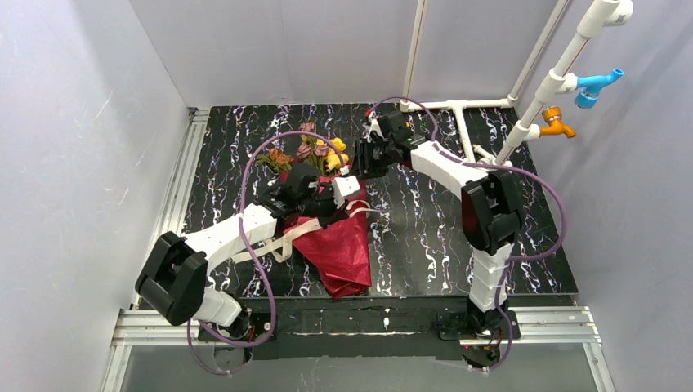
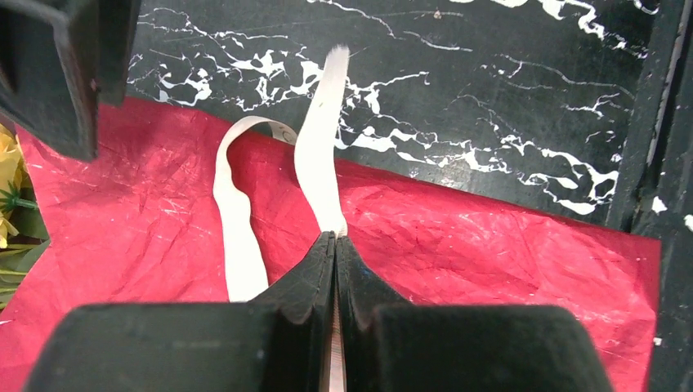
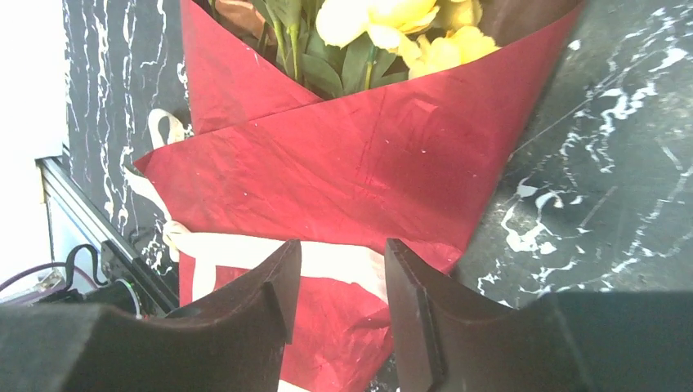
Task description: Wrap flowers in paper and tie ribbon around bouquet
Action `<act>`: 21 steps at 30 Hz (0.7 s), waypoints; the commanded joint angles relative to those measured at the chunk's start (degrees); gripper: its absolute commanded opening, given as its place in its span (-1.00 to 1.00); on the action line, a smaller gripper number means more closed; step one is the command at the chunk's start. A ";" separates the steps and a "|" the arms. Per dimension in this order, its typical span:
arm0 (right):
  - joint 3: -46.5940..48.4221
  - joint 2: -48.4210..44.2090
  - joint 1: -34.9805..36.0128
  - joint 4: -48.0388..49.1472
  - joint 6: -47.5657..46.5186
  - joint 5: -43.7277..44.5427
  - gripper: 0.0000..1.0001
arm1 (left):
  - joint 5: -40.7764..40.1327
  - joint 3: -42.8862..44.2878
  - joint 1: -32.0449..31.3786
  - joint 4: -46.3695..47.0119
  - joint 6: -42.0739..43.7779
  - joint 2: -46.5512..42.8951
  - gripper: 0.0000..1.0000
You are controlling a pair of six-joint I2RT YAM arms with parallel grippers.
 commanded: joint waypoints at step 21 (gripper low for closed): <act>-28.70 -27.81 -3.35 11.38 32.02 10.66 0.63 | 0.07 2.33 -0.12 4.12 -8.36 1.60 -1.00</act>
